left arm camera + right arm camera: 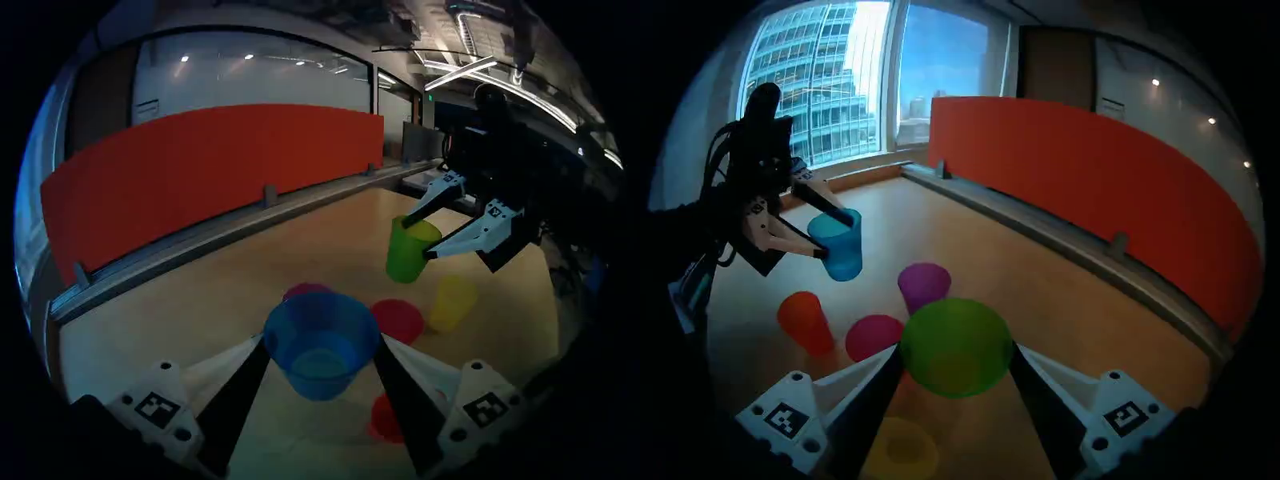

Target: Pour water

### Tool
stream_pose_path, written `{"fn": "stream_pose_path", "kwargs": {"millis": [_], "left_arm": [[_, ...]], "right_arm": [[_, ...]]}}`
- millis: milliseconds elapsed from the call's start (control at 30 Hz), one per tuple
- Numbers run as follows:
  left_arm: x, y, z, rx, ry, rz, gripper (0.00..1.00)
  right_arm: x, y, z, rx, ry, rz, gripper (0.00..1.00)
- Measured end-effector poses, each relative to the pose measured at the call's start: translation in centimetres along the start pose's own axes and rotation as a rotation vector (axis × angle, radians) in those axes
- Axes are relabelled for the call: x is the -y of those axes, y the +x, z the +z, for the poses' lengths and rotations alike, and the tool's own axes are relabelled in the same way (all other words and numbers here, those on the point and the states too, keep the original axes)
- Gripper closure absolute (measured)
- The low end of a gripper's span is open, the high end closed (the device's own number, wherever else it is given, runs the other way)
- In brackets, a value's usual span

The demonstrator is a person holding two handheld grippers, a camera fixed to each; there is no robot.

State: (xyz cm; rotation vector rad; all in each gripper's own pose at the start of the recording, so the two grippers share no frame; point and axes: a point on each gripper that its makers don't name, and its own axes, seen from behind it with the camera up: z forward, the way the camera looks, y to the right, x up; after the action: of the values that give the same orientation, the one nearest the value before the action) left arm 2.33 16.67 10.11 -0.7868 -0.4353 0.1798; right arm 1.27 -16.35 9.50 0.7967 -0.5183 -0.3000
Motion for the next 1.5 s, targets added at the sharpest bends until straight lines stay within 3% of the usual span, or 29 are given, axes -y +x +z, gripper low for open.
{"fn": "stream_pose_path", "kwargs": {"millis": [667,1067,1500], "left_arm": [[-3.3,6.9,-5.2,-0.183,0.02,0.028,0.13],[-3.5,8.4,-6.5,-0.227,0.03,0.015,0.13],[-3.7,10.1,-7.5,-0.275,0.031,0.01,0.13]], "right_arm": [[2.3,5.3,-6.3,-0.17,-0.014,-0.022,0.07],[3.2,7.7,-8.2,-0.285,-0.016,-0.012,0.07],[3.6,9.6,-9.6,-0.365,-0.019,-0.015,0.06]]}}
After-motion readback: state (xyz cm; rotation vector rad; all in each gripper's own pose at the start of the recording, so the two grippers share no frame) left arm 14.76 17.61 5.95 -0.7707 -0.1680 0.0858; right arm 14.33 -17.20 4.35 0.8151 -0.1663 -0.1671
